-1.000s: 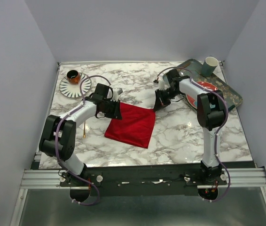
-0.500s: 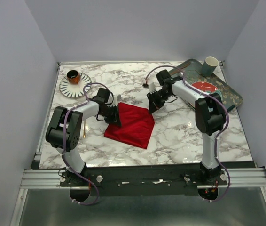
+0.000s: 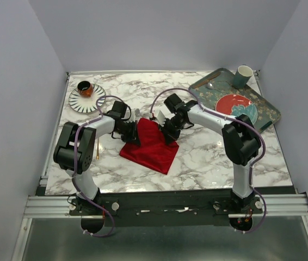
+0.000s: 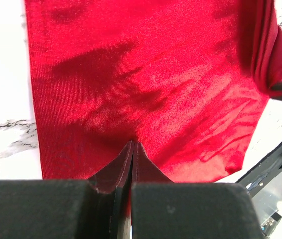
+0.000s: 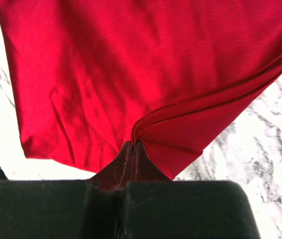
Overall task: Fold the napkin into a case and place the utensils inside
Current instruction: Fold the lower triangle-folded napkin at the center of the board.
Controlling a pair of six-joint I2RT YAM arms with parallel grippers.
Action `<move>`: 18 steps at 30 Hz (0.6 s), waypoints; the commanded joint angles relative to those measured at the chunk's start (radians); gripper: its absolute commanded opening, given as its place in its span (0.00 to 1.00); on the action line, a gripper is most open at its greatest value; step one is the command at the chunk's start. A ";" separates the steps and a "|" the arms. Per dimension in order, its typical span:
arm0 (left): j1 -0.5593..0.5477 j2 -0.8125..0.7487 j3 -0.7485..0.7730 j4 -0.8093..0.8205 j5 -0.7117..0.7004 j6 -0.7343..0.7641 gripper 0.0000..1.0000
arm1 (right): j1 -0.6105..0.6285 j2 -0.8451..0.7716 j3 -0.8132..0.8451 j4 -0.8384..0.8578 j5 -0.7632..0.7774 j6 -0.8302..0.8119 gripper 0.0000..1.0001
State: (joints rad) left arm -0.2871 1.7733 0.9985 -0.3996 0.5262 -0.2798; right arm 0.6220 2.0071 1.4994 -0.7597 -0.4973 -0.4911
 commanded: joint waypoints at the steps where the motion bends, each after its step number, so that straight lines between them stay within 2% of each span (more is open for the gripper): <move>1: 0.014 0.031 0.002 -0.012 -0.038 -0.004 0.07 | 0.035 -0.086 -0.076 0.054 0.049 -0.139 0.01; 11: 0.016 0.035 -0.003 -0.007 -0.045 -0.010 0.07 | 0.087 -0.208 -0.221 0.109 0.029 -0.351 0.01; 18: 0.019 0.034 -0.008 -0.002 -0.048 -0.015 0.07 | 0.134 -0.231 -0.297 0.118 0.032 -0.452 0.01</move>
State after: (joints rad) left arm -0.2798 1.7779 0.9997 -0.3988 0.5278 -0.3016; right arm 0.7246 1.8034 1.2495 -0.6640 -0.4667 -0.8398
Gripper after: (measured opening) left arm 0.070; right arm 0.014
